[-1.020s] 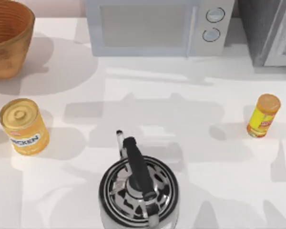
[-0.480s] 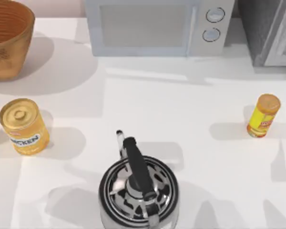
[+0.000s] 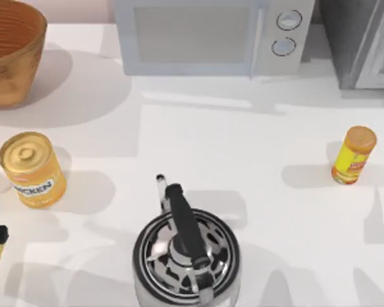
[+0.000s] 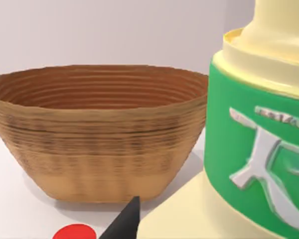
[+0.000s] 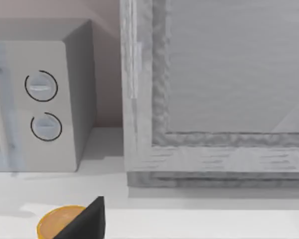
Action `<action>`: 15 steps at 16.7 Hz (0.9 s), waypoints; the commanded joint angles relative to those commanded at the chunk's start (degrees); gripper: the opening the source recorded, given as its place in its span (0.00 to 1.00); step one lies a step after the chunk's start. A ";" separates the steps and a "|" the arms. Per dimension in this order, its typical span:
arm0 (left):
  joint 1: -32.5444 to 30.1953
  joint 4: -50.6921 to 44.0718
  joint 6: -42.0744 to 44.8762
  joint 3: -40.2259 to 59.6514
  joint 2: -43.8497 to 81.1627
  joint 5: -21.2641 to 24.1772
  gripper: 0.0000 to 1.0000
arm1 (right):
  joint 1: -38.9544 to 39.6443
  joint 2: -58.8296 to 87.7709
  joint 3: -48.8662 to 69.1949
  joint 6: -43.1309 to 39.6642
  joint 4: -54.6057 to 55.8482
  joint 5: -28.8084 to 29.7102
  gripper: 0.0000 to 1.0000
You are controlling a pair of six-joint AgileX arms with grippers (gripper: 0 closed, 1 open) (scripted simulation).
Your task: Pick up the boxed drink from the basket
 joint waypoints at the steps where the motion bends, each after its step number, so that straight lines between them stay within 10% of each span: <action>1: -0.01 -0.03 0.00 -0.07 -0.07 -0.01 0.00 | 0.00 0.00 0.00 0.00 0.00 0.00 1.00; 8: -0.51 1.37 0.04 0.01 2.14 -1.91 0.00 | 0.00 0.00 0.00 0.00 0.00 0.00 1.00; 15: -6.85 16.51 0.66 3.01 19.27 -21.22 0.00 | 0.00 0.00 0.00 0.00 0.00 0.00 1.00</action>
